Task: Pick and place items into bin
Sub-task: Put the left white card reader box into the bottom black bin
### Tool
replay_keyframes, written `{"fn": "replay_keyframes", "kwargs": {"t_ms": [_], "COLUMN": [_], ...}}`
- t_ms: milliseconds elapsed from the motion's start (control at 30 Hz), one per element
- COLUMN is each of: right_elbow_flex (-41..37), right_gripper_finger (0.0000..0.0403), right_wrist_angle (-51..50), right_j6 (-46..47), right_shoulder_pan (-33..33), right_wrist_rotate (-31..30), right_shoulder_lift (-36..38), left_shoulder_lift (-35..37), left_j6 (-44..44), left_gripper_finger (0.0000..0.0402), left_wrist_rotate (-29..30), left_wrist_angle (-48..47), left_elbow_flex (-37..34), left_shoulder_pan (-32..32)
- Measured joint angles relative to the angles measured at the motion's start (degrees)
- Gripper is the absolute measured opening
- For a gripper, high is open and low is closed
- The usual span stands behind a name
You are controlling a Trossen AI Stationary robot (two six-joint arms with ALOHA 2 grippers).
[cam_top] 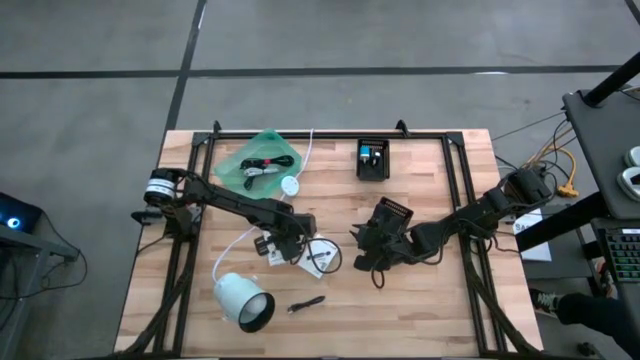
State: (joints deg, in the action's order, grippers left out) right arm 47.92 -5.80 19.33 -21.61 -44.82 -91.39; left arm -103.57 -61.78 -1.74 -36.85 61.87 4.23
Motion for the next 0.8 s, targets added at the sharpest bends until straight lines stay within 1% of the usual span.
{"fn": "replay_keyframes", "kwargs": {"t_ms": [333, 533, 633, 800], "right_elbow_flex": [0.00, -0.04, -0.04, 0.17], "right_gripper_finger": [0.0068, 0.0068, 0.0068, 0.0068], "right_wrist_angle": [-0.39, -0.27, 0.19, 0.27], "right_j6": [-0.02, -0.01, 0.06, 0.16], "right_shoulder_pan": [0.00, 0.00, -0.16, -0.15], "right_wrist_rotate": [0.00, -0.60, -5.22, -12.79], "right_shoulder_lift": [0.00, 0.00, 0.06, 0.28], "left_shoulder_lift": [-0.07, 1.45, 3.13, 7.08], "left_j6": [10.35, 11.98, 12.00, 12.18], "left_gripper_finger": [0.0004, 0.0002, 0.0001, 0.0001], "left_wrist_rotate": [0.15, 0.81, 1.36, 7.18], "left_wrist_angle": [3.42, 2.42, 1.79, 1.85], "left_elbow_flex": [0.01, 0.17, 0.17, 0.24], "left_shoulder_pan": [-0.15, -0.13, -0.13, -0.13]}}
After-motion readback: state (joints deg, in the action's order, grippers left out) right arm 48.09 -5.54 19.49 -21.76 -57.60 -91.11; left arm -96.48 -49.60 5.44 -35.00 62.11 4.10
